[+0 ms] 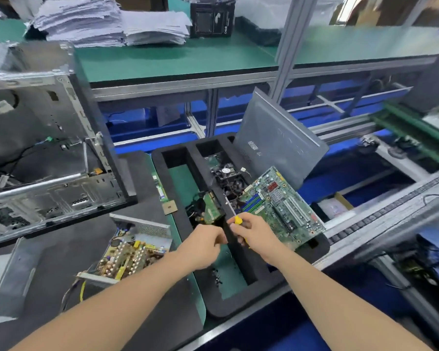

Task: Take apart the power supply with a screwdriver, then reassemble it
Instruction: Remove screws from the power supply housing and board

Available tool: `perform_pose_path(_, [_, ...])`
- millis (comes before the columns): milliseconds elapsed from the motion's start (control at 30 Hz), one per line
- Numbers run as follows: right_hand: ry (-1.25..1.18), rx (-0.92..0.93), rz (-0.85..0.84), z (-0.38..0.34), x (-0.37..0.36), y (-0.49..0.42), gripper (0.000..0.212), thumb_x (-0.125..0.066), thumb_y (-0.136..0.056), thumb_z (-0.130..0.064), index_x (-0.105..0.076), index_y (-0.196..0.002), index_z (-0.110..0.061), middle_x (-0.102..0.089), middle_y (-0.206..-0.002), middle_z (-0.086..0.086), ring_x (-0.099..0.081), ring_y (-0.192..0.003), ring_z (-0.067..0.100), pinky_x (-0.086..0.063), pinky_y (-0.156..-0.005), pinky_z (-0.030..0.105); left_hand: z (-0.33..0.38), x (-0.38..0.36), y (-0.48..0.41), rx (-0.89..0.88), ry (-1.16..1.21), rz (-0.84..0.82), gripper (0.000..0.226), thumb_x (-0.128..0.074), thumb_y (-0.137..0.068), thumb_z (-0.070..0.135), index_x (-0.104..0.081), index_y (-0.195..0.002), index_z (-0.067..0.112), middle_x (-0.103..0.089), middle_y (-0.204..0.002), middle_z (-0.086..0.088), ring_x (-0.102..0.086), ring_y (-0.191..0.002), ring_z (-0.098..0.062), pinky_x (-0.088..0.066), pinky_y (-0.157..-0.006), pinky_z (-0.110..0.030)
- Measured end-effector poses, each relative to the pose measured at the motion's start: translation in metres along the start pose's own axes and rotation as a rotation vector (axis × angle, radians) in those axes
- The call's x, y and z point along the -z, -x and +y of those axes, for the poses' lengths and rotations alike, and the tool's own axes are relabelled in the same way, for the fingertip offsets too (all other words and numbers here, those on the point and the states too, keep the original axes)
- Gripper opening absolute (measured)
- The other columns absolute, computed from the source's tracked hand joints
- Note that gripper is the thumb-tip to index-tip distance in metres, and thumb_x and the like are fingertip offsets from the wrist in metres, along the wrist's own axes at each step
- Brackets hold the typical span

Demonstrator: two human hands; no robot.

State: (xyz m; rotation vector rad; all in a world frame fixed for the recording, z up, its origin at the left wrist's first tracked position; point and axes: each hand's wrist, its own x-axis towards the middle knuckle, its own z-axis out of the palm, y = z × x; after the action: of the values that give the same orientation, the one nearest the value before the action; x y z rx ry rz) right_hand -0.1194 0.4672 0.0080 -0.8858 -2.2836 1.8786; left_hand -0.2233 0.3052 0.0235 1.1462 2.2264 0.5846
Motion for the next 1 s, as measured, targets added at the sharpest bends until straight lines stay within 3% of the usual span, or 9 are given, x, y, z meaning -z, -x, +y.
perform_pose_path(167, [0.107, 0.103, -0.062, 0.027, -0.001, -0.007, 0.009, -0.056, -0.108, -0.016, -0.064, -0.113, -0.014, -0.074, -0.096, 0.013, -0.073, -0.082, 0.018, -0.063, -0.077, 0.037, 0.002, -0.037, -0.018, 0.052, -0.176, -0.178, 0.039, -0.049, -0.094, -0.005, -0.072, -0.122, 0.009, -0.067, -0.121, -0.013, -0.066, -0.11, -0.03, -0.055, -0.095, -0.037])
perform_pose_path(300, [0.135, 0.152, -0.004, 0.042, 0.0, -0.014, 0.011, -0.052, -0.11, -0.023, -0.061, -0.113, -0.016, -0.073, -0.095, 0.008, -0.075, -0.08, 0.016, -0.062, -0.073, 0.029, 0.008, -0.061, -0.032, 0.162, -0.327, -0.293, 0.021, -0.05, -0.094, -0.007, -0.066, -0.107, 0.0, -0.047, -0.086, -0.01, -0.065, -0.098, -0.036, -0.055, -0.087, -0.044])
perform_pose_path(500, [0.185, 0.239, 0.095, 0.06, -0.005, -0.019, 0.012, -0.051, -0.11, -0.029, -0.059, -0.108, -0.02, -0.072, -0.085, -0.002, -0.074, -0.072, 0.006, -0.06, -0.065, 0.026, 0.004, -0.099, -0.06, 0.354, -0.167, -0.194, 0.04, -0.053, -0.096, -0.002, -0.056, -0.135, 0.007, -0.056, -0.135, -0.018, -0.062, -0.12, -0.035, -0.054, -0.098, -0.042])
perform_pose_path(567, [0.187, 0.246, 0.106, 0.064, -0.007, -0.021, 0.012, -0.051, -0.109, -0.032, -0.058, -0.106, -0.024, -0.071, -0.084, -0.005, -0.074, -0.072, 0.004, -0.057, -0.062, 0.022, 0.001, -0.112, -0.066, 0.391, -0.038, -0.133, 0.03, -0.056, -0.097, 0.001, -0.061, -0.125, 0.006, -0.061, -0.119, -0.013, -0.062, -0.12, -0.033, -0.053, -0.098, -0.038])
perform_pose_path(633, [0.19, 0.26, 0.115, 0.067, -0.007, -0.022, 0.011, -0.051, -0.109, -0.036, -0.058, -0.104, -0.029, -0.071, -0.08, -0.009, -0.073, -0.068, 0.006, -0.054, -0.062, 0.018, -0.002, -0.121, -0.069, 0.432, -0.013, -0.077, 0.007, -0.058, -0.095, 0.007, -0.061, -0.1, 0.01, -0.055, -0.088, -0.003, -0.066, -0.108, -0.032, -0.052, -0.082, -0.035])
perform_pose_path(700, [0.193, 0.277, 0.108, 0.07, -0.007, -0.022, 0.012, -0.051, -0.108, -0.037, -0.057, -0.103, -0.029, -0.072, -0.076, -0.008, -0.072, -0.067, 0.006, -0.052, -0.062, 0.016, -0.007, -0.125, -0.071, 0.491, -0.003, -0.012, 0.015, -0.058, -0.091, 0.007, -0.051, -0.079, 0.013, -0.049, -0.078, 0.001, -0.065, -0.09, -0.029, -0.043, -0.067, -0.034])
perform_pose_path(767, [0.185, 0.283, 0.099, 0.071, -0.007, -0.023, 0.012, -0.051, -0.108, -0.037, -0.058, -0.103, -0.028, -0.071, -0.075, -0.007, -0.072, -0.066, 0.006, -0.052, -0.063, 0.016, -0.01, -0.125, -0.072, 0.512, 0.032, 0.023, 0.027, -0.058, -0.088, 0.005, -0.042, -0.07, 0.017, -0.047, -0.076, 0.001, -0.06, -0.082, -0.026, -0.041, -0.065, -0.036])
perform_pose_path(900, [0.165, 0.285, 0.086, 0.071, -0.006, -0.023, 0.012, -0.052, -0.108, -0.036, -0.058, -0.102, -0.028, -0.071, -0.074, -0.007, -0.072, -0.065, 0.009, -0.058, -0.064, 0.024, -0.007, -0.117, -0.075, 0.517, 0.063, -0.005, 0.012, -0.059, -0.092, 0.007, -0.053, -0.081, 0.01, -0.062, -0.097, -0.014, -0.066, -0.1, -0.035, -0.05, -0.077, -0.037])
perform_pose_path(1000, [0.162, 0.285, 0.088, 0.07, -0.005, -0.022, 0.012, -0.052, -0.108, -0.034, -0.057, -0.1, -0.028, -0.072, -0.075, -0.008, -0.072, -0.066, 0.009, -0.06, -0.066, 0.03, -0.002, -0.111, -0.075, 0.528, 0.007, -0.063, 0.021, -0.065, -0.09, 0.02, -0.048, -0.078, 0.015, -0.059, -0.092, -0.008, -0.064, -0.088, -0.029, -0.047, -0.071, -0.032])
